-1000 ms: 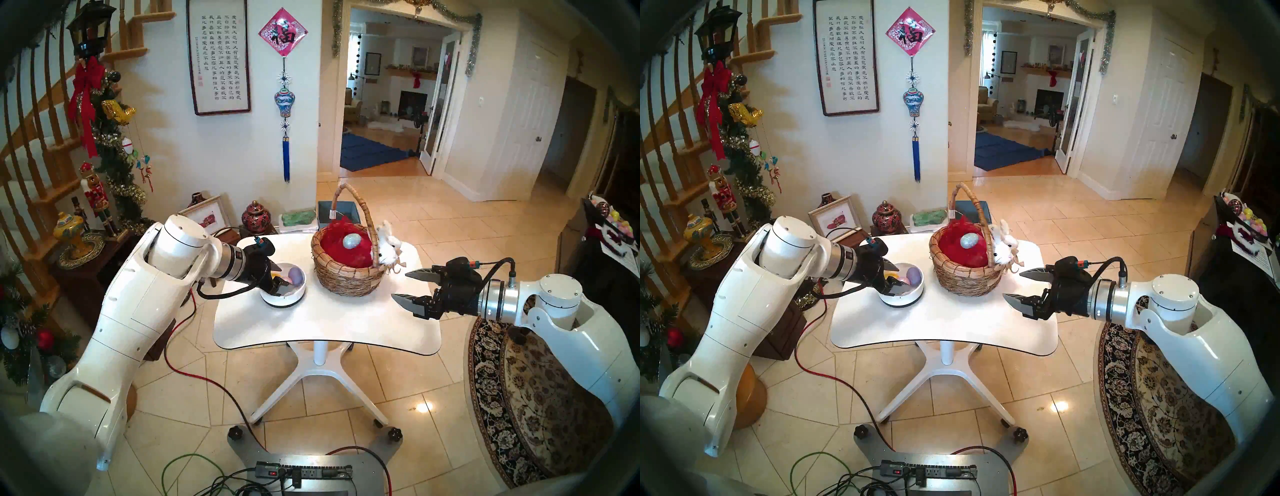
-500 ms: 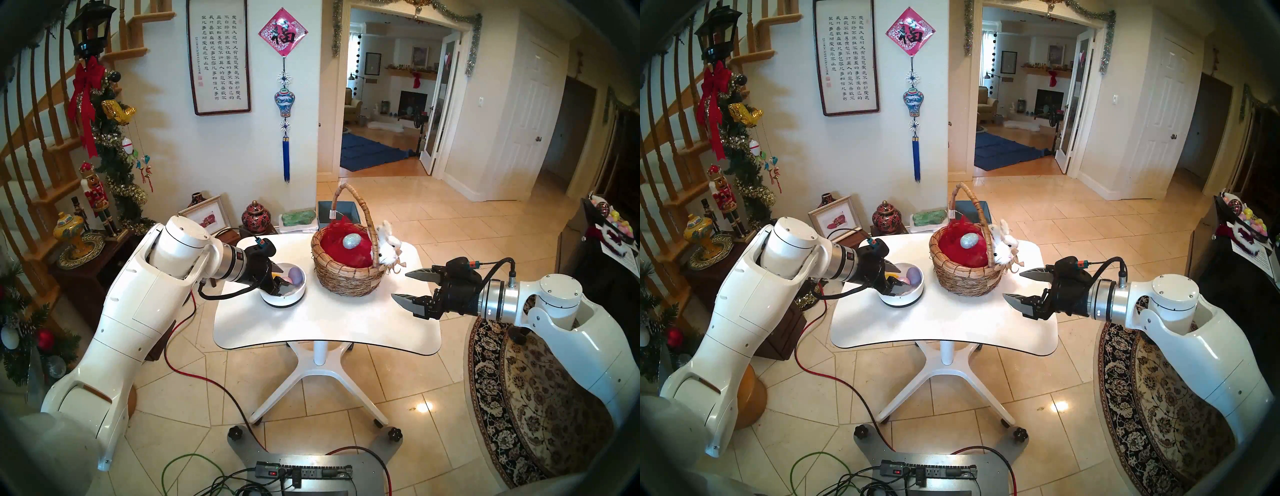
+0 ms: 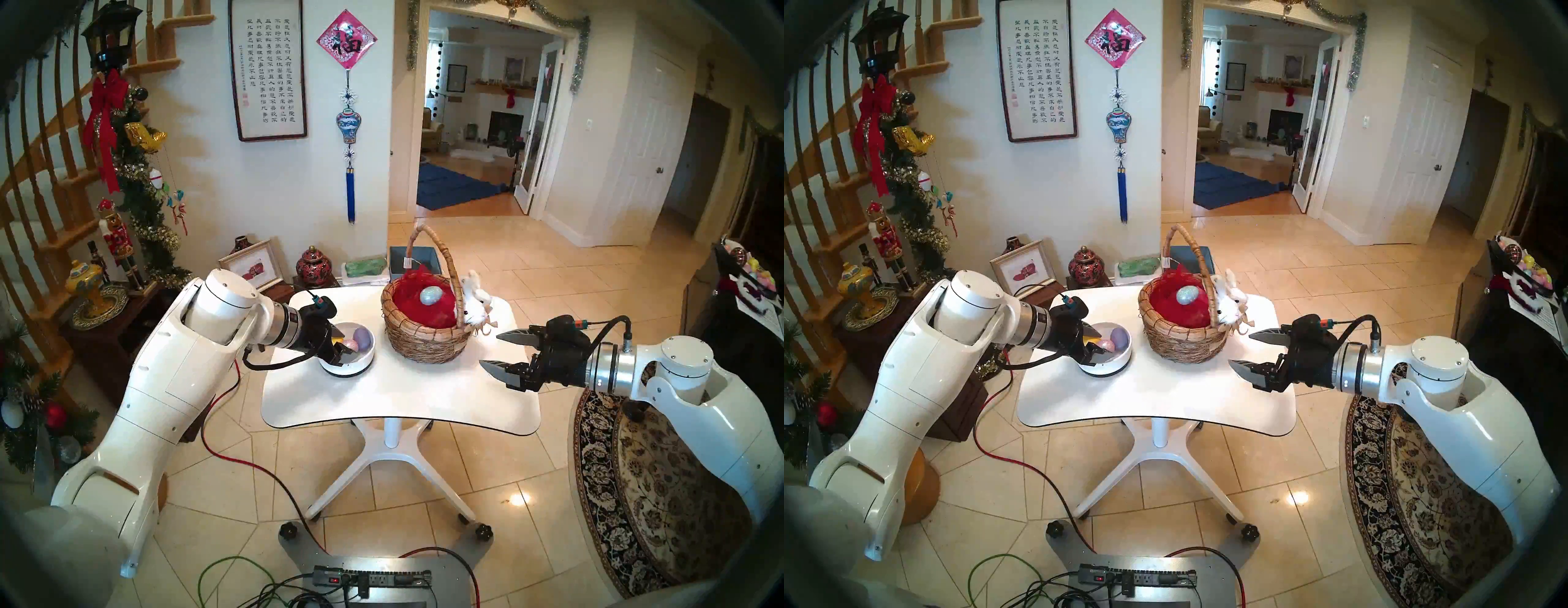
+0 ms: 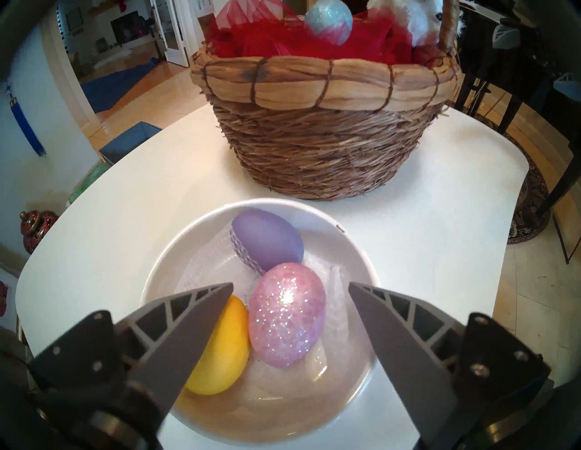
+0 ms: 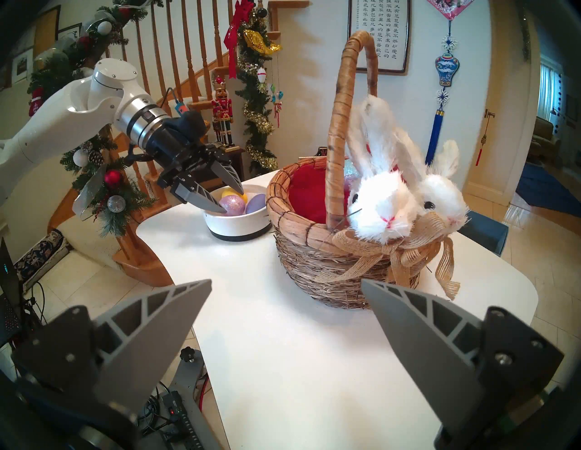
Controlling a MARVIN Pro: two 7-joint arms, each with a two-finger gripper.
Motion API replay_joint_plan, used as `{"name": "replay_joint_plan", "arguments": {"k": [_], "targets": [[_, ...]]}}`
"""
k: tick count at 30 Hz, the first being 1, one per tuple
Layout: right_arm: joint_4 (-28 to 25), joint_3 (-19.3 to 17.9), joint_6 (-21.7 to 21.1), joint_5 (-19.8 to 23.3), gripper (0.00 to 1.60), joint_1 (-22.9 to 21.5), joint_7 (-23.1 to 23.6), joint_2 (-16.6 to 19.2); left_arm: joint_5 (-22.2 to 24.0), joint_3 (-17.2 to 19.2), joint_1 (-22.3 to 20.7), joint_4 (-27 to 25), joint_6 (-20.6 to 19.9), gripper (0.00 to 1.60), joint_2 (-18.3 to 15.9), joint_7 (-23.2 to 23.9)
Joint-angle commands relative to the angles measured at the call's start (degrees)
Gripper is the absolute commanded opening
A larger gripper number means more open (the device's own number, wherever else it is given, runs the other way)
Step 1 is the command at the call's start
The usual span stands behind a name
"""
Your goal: Put easter egg into basket
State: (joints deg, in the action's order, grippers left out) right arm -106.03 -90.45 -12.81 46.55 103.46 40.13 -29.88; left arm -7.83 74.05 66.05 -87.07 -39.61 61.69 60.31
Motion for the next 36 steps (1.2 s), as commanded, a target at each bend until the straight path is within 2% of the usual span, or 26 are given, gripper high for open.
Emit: {"name": "replay_joint_plan", "arguments": {"k": [1,6,8,10,13,16,20,26,36], "targets": [[-0.07,-0.54,0.13,0.12,1.60,-0.06,-0.09,0.10,-0.81,-0.97,-1.06,-0.30,1.30,1.36,-0.65,0.47],[-0.07,-0.55,0.13,0.12,1.60,-0.05,-0.09,0.10,-1.15,-1.24,-0.61,-0.68,1.62,1.32,-0.71,0.27],[-0.07,-0.55,0.13,0.12,1.60,-0.05,-0.09,0.10,-1.20,-1.25,-0.54,-0.74,1.68,1.24,-0.68,0.20],[-0.07,-0.55,0.13,0.12,1.60,-0.05,-0.09,0.10,-1.17,-1.18,-0.45,-0.84,1.67,1.00,-0.63,0.14],[-0.07,-0.54,0.13,0.12,1.60,-0.06,-0.09,0.10,-0.93,-0.81,-0.25,-1.32,1.36,0.95,-0.48,0.11],[-0.06,-0.54,0.13,0.12,1.60,-0.06,-0.09,0.10,-0.52,-0.16,-0.31,-1.61,1.10,0.80,-0.19,0.06],[-0.05,-0.51,0.13,0.11,1.60,-0.09,-0.08,0.10,0.64,1.49,-0.45,-2.59,0.72,0.80,0.23,0.23],[-0.03,-0.46,0.12,0.10,1.60,-0.14,-0.07,0.11,2.34,3.59,-2.17,-4.24,-0.01,0.88,0.83,1.07],[-0.02,-0.42,0.11,0.09,1.60,-0.17,-0.06,0.11,3.16,3.71,-7.39,-4.13,-0.58,0.90,2.95,2.15]]}}
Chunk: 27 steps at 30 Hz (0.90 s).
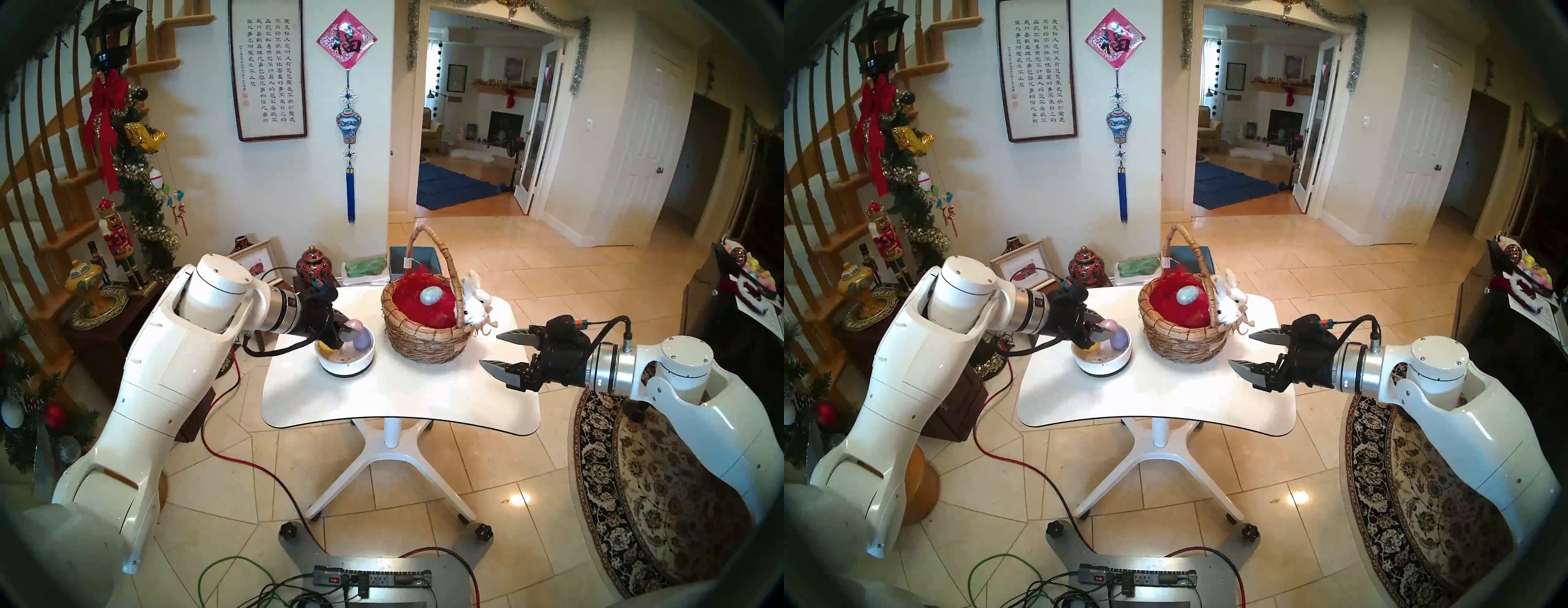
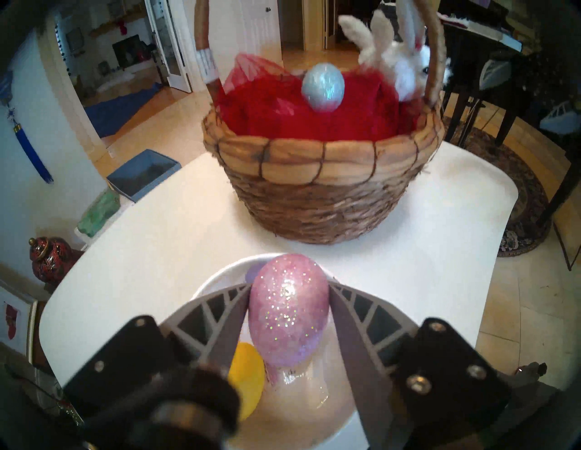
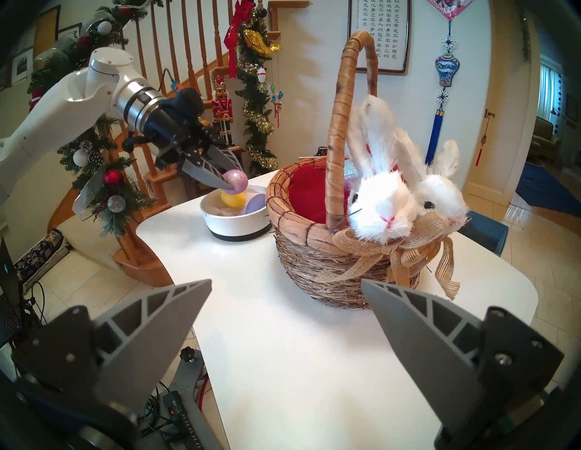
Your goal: Put easter egg into basket
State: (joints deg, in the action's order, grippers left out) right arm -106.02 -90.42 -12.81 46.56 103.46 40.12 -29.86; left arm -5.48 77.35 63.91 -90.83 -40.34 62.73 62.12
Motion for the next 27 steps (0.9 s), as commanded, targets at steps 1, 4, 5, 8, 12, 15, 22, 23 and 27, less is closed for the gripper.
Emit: {"name": "replay_joint_plan", "arguments": {"k": [1,4,5,8,12,15,22,23,27], "targets": [[-0.02,-0.44,0.11,0.09,1.60,-0.18,-0.06,0.10,0.62,0.21,-5.84,-0.38,0.31,0.90,2.31,0.26],[-0.02,-0.43,0.11,0.08,1.60,-0.19,-0.06,0.10,0.09,-0.36,-7.48,-0.08,0.30,0.93,3.71,0.01],[-0.02,-0.42,0.11,0.08,1.60,-0.19,-0.06,0.10,0.00,-0.82,-8.54,0.46,0.34,0.92,4.30,-0.02],[-0.02,-0.41,0.10,0.08,1.60,-0.20,-0.05,0.10,-0.35,-0.96,-9.81,0.81,0.56,0.93,6.23,-0.60],[-0.01,-0.40,0.10,0.08,1.60,-0.20,-0.05,0.10,-0.96,-1.78,-12.16,2.91,0.66,0.95,8.78,-1.34],[-0.01,-0.40,0.10,0.08,1.60,-0.21,-0.05,0.10,-1.62,-2.47,-13.63,5.07,1.12,0.95,10.79,-2.05],[-0.01,-0.38,0.10,0.07,1.60,-0.22,-0.05,0.10,-3.20,-4.73,-17.28,11.31,2.01,0.97,15.44,-3.50],[-0.01,-0.37,0.10,0.07,1.60,-0.22,-0.05,0.10,-3.37,-5.42,-18.32,12.70,2.07,0.98,15.98,-3.44],[-0.01,-0.38,0.10,0.08,1.60,-0.22,-0.05,0.11,-4.03,-6.27,-19.80,16.14,2.87,0.99,18.35,-3.61]]}}
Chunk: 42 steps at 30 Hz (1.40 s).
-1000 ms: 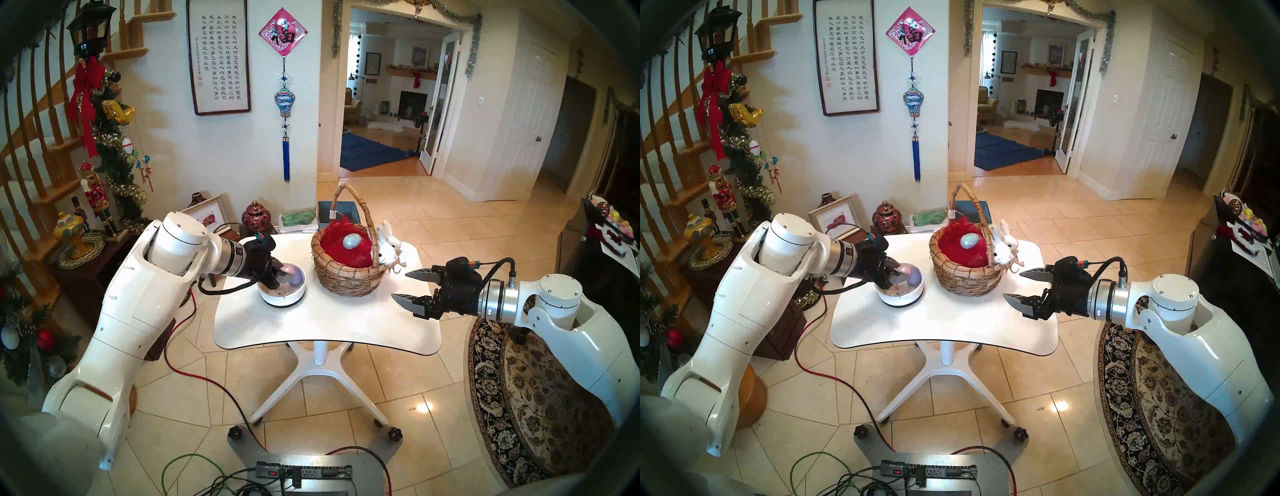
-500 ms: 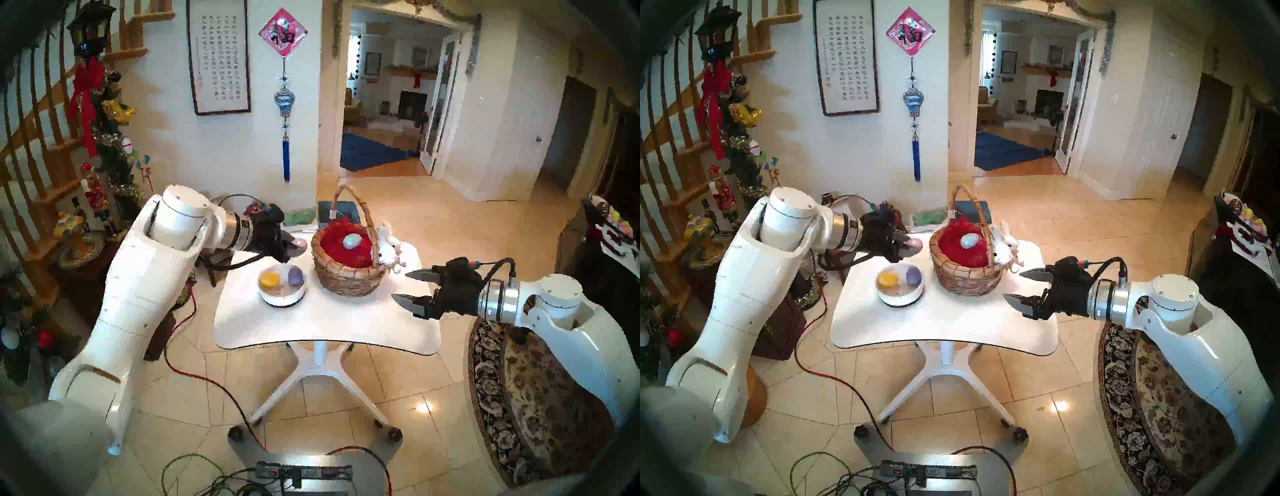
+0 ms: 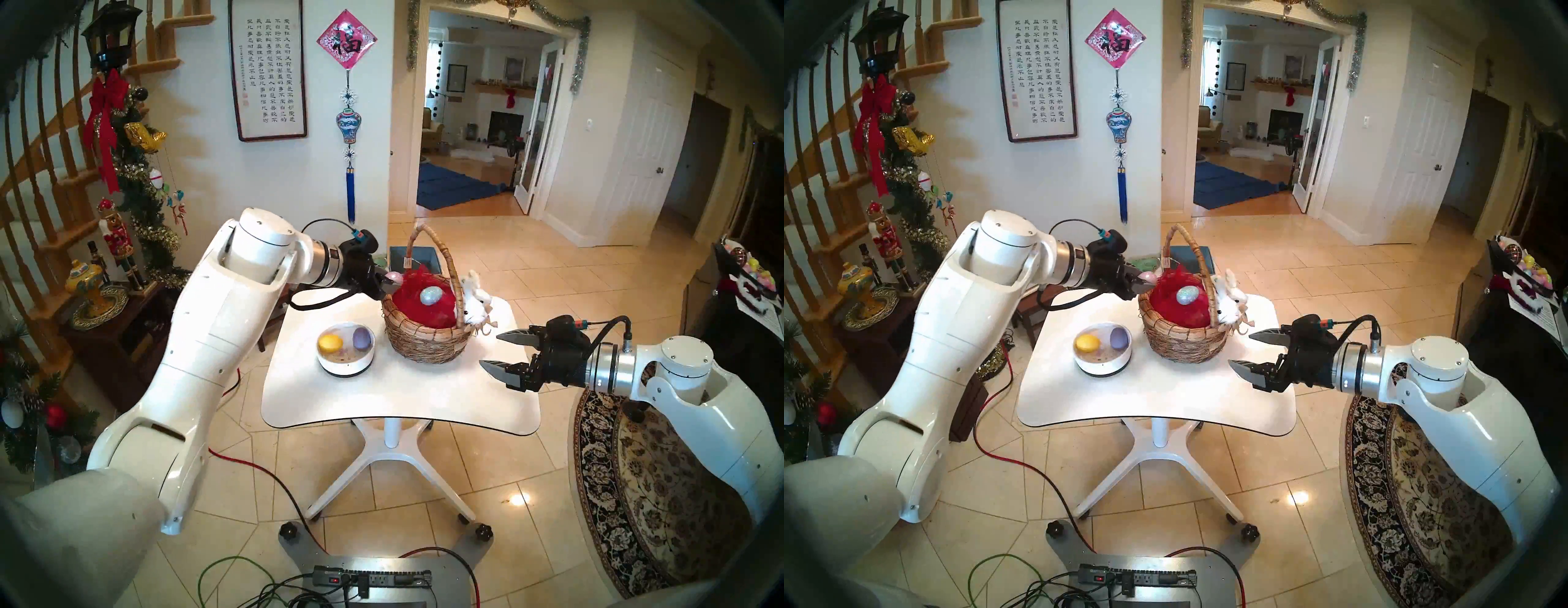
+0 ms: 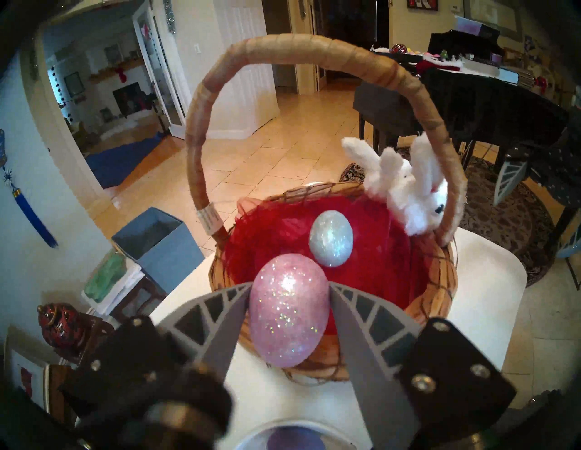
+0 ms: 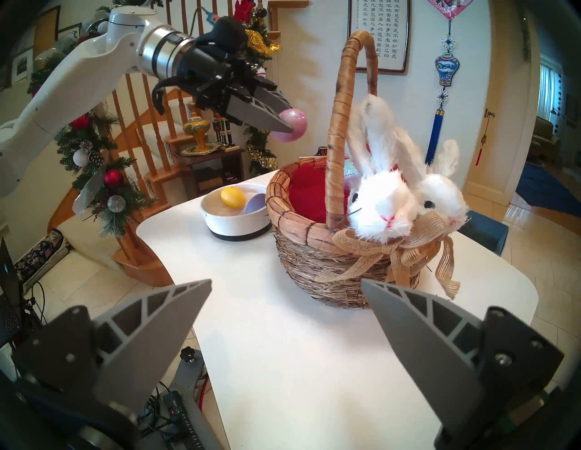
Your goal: Put easter egg into basket
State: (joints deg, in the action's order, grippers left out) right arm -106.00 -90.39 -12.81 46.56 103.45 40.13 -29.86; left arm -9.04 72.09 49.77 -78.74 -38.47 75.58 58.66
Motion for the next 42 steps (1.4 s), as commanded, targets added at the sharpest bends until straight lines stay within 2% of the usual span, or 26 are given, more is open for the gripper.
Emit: {"name": "replay_joint_plan", "arguments": {"k": [1,7,8,11,13,14,20,24,28,35,42], "targets": [[-0.02,-0.41,0.10,0.08,1.60,-0.21,-0.06,0.10,-0.60,-1.38,-6.39,5.25,1.23,0.99,5.93,-0.05],[-0.02,-0.43,0.11,0.08,1.60,-0.20,-0.06,0.10,-1.39,-3.07,-9.68,11.45,3.28,1.05,7.62,0.45],[-0.03,-0.43,0.11,0.09,1.60,-0.20,-0.06,0.10,-2.19,-2.90,-9.91,12.90,4.34,1.10,8.31,-0.02],[-0.03,-0.43,0.11,0.09,1.60,-0.20,-0.06,0.10,-2.97,-2.74,-10.37,14.43,5.41,1.12,9.03,-0.34],[-0.03,-0.43,0.11,0.09,1.60,-0.20,-0.06,0.11,-2.83,-4.61,-13.85,18.99,6.22,1.12,9.32,0.32],[-0.03,-0.43,0.11,0.09,1.60,-0.20,-0.06,0.11,-3.45,-3.63,-12.83,18.53,6.77,1.14,9.97,-0.19],[-0.03,-0.44,0.11,0.09,1.60,-0.19,-0.06,0.11,-4.54,-4.21,-15.63,24.18,9.67,1.16,11.30,0.13],[-0.03,-0.45,0.11,0.09,1.60,-0.19,-0.06,0.11,-4.31,-4.20,-17.59,27.19,11.08,1.29,11.67,1.09],[-0.03,-0.45,0.12,0.10,1.60,-0.18,-0.06,0.11,-4.07,-4.05,-18.83,28.68,12.54,1.32,11.47,2.63],[-0.04,-0.46,0.12,0.10,1.60,-0.17,-0.06,0.11,-3.19,-2.98,-19.32,28.05,14.22,1.36,10.43,4.78],[-0.04,-0.48,0.12,0.11,1.60,-0.16,-0.07,0.11,-1.41,-0.88,-18.20,24.33,14.44,1.35,7.78,8.50]]}}
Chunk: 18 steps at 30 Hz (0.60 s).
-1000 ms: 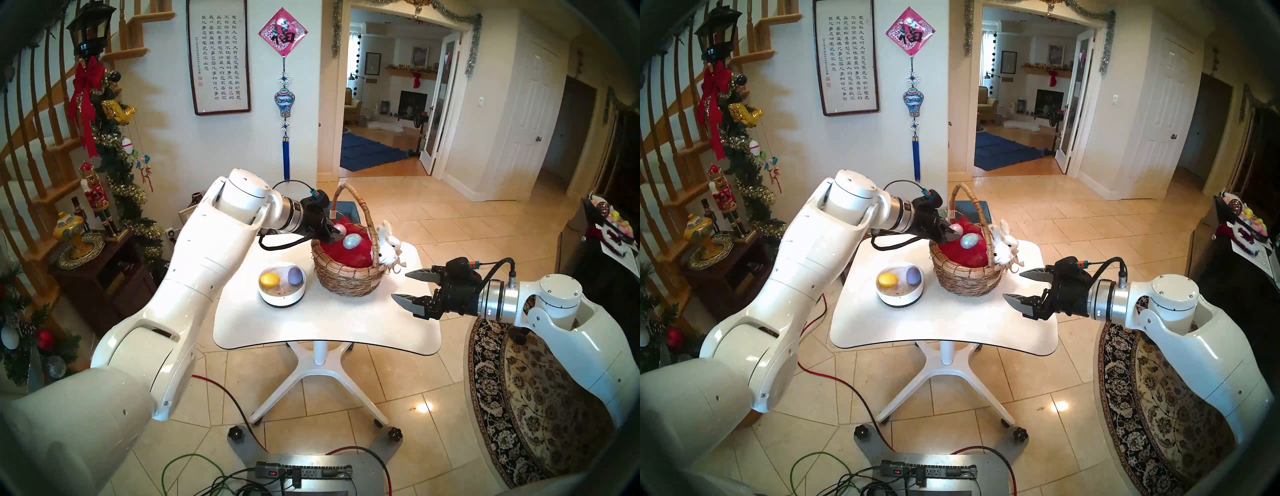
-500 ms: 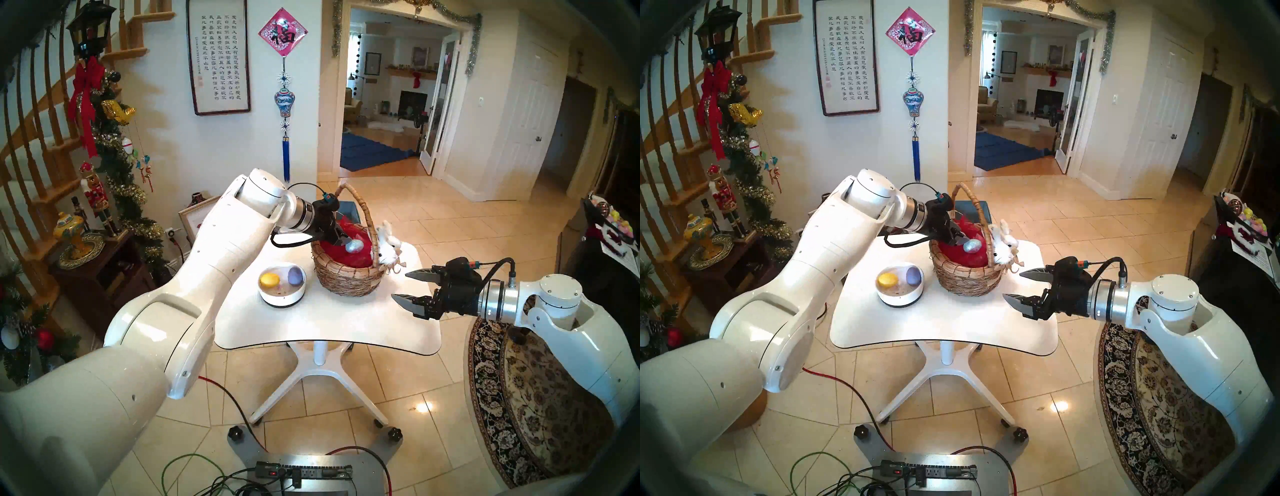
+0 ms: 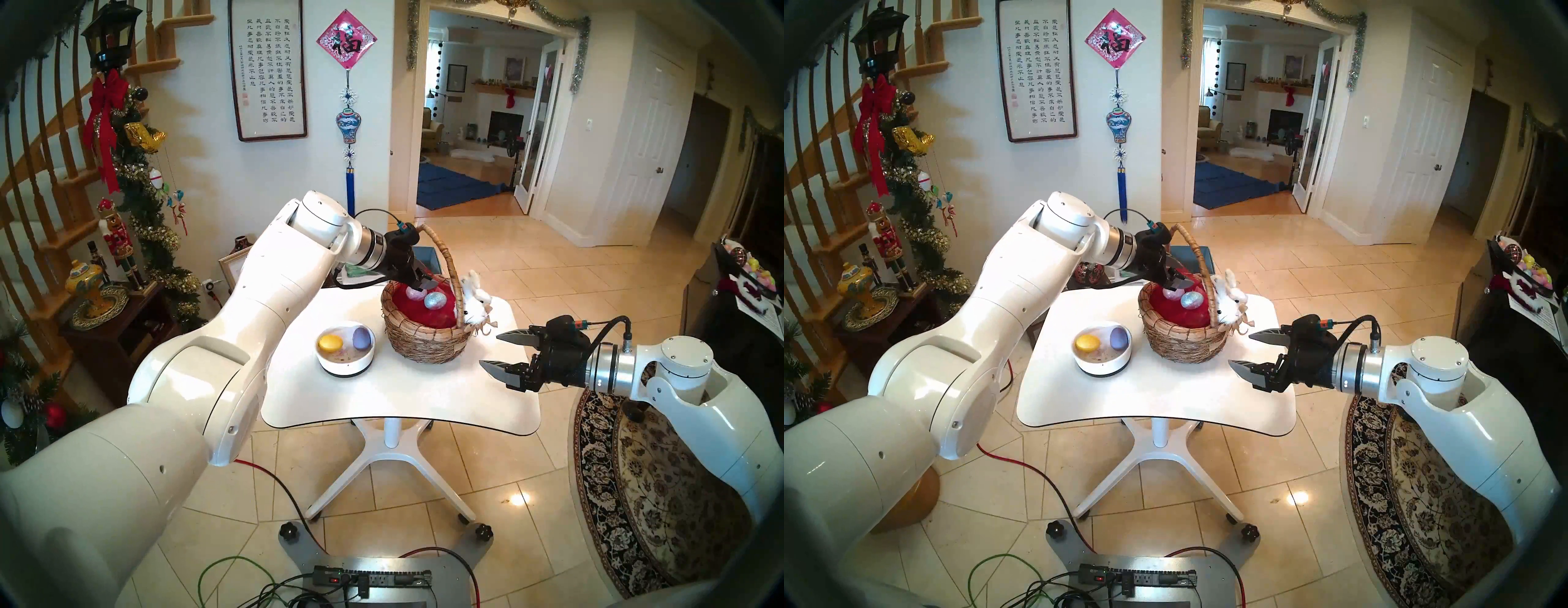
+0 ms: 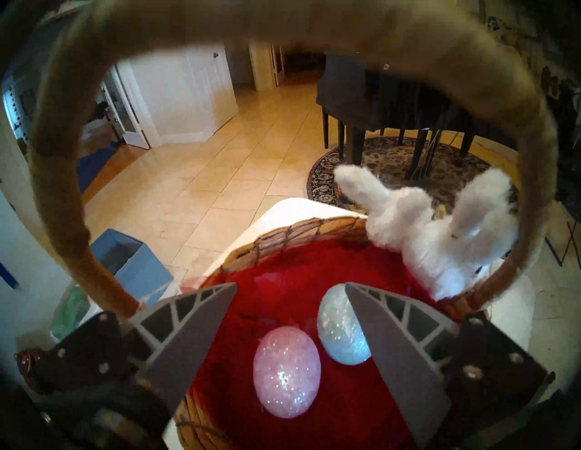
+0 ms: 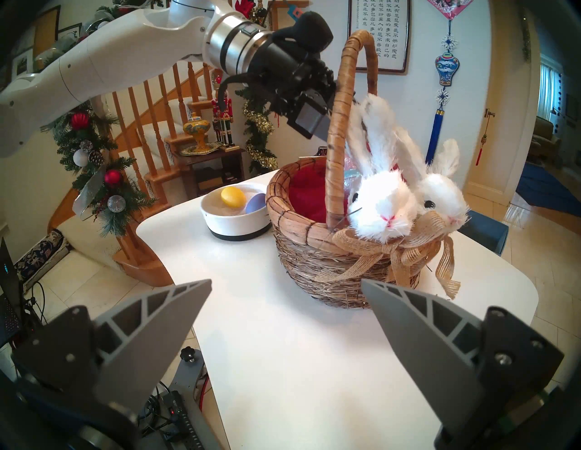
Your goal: Put easter egg into basket
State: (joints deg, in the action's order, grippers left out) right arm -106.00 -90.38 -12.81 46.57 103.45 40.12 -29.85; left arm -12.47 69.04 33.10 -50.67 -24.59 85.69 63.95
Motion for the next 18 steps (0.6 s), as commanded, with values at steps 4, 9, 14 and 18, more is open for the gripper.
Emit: {"name": "replay_joint_plan", "arguments": {"k": [4,9,14,18], "targets": [[-0.05,-0.49,0.12,0.10,1.60,-0.16,-0.07,0.10,2.94,3.50,1.16,-6.95,-0.93,1.35,-5.49,6.12],[-0.04,-0.46,0.12,0.09,1.60,-0.18,-0.06,0.10,3.32,5.39,4.23,-9.26,-2.45,1.34,-9.04,7.73],[-0.03,-0.45,0.11,0.09,1.60,-0.19,-0.06,0.10,4.18,7.24,7.90,-13.57,-4.26,1.32,-12.47,10.20],[-0.04,-0.46,0.12,0.09,1.60,-0.18,-0.06,0.11,4.49,8.83,11.69,-18.04,-6.35,1.32,-14.91,11.12]]}}
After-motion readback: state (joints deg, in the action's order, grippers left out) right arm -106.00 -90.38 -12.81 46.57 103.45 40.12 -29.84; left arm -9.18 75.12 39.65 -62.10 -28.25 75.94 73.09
